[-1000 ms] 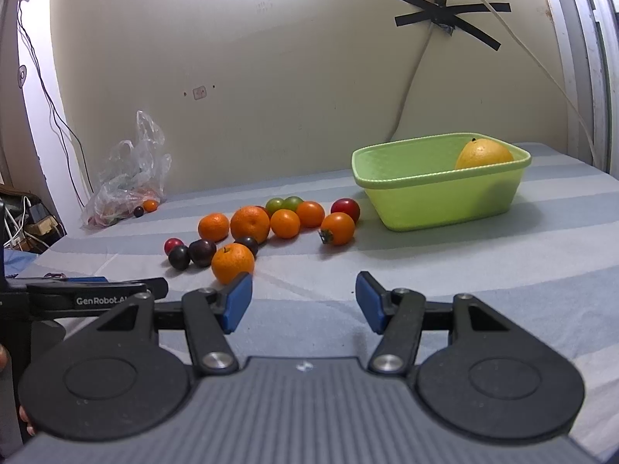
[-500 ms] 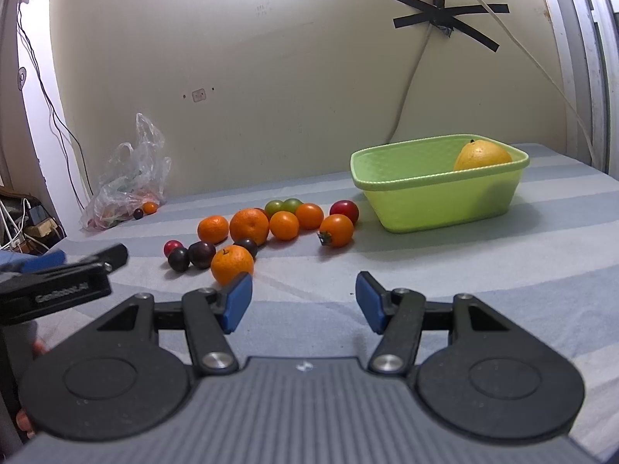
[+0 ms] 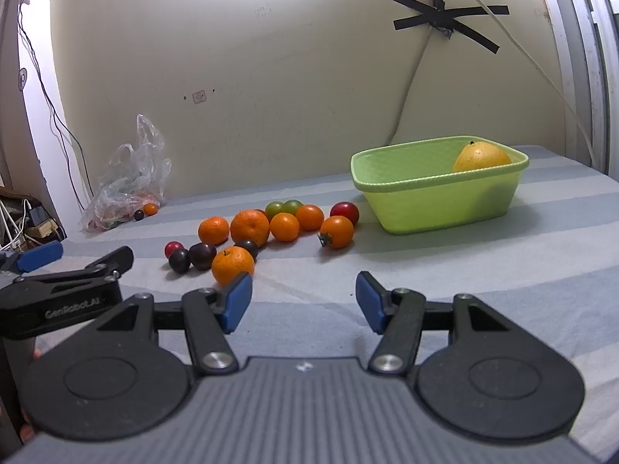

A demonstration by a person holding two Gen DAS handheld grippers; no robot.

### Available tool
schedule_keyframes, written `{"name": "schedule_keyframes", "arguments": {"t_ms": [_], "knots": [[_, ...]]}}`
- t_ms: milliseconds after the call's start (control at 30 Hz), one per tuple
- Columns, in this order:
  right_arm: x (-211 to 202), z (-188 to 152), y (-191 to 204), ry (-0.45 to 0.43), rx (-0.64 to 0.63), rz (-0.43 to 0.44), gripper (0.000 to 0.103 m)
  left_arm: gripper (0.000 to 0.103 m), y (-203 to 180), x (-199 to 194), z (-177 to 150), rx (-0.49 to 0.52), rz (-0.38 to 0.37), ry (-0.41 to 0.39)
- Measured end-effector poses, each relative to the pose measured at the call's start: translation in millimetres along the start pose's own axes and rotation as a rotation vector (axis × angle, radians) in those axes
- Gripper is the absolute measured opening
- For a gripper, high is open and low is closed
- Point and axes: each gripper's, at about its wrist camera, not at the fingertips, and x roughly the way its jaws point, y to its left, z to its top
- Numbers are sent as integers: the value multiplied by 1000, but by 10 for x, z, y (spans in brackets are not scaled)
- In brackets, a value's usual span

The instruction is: Organize fruits

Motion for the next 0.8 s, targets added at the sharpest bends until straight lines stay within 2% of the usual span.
{"name": "schedule_keyframes", "arguments": {"t_ms": [333, 633, 800], "knots": [[30, 8, 7, 15, -7, -6, 62, 103, 63, 118, 16, -56, -51, 24], [58, 14, 23, 28, -13, -17, 62, 103, 45, 18, -1, -56, -77, -26], [58, 13, 24, 28, -13, -17, 62, 103, 90, 9, 0, -89, -103, -27]]}}
